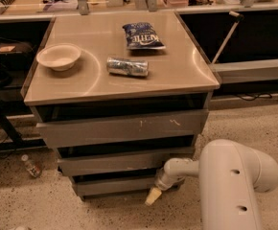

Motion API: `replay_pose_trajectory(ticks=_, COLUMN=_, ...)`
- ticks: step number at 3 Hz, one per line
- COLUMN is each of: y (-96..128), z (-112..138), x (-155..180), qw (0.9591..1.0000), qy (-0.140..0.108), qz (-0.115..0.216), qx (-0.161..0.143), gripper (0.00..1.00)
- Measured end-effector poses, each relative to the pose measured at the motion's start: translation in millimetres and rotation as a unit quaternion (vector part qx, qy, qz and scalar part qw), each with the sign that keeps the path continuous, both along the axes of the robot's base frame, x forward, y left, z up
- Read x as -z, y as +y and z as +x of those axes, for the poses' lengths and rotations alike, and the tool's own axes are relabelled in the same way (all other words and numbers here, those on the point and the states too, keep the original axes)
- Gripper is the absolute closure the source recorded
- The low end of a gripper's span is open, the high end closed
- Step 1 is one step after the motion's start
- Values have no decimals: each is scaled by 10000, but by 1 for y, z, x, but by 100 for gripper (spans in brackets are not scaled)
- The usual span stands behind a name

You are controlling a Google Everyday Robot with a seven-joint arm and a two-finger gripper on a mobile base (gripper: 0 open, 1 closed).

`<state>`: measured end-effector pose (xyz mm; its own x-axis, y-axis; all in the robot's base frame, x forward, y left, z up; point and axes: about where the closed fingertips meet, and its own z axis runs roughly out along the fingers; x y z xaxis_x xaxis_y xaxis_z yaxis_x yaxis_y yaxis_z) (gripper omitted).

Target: Open bottom drawer

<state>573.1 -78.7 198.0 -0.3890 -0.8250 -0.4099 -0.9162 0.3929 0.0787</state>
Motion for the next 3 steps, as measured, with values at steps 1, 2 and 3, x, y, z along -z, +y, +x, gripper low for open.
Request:
replay_pose_trajectory(ticks=1, y=2, z=7, x=3, qw=10000, qy=-35, qz=-7, qx=-41, gripper=0)
replay_pose_trajectory(ticks=2, y=3, z=5, x=17, qw=9999, qy=122, qz=-72, qx=14, gripper=0)
replay_pose_trajectory(ticks=3, y=3, z=5, x=17, qw=9999, qy=123, qz=-73, qx=15, gripper=19)
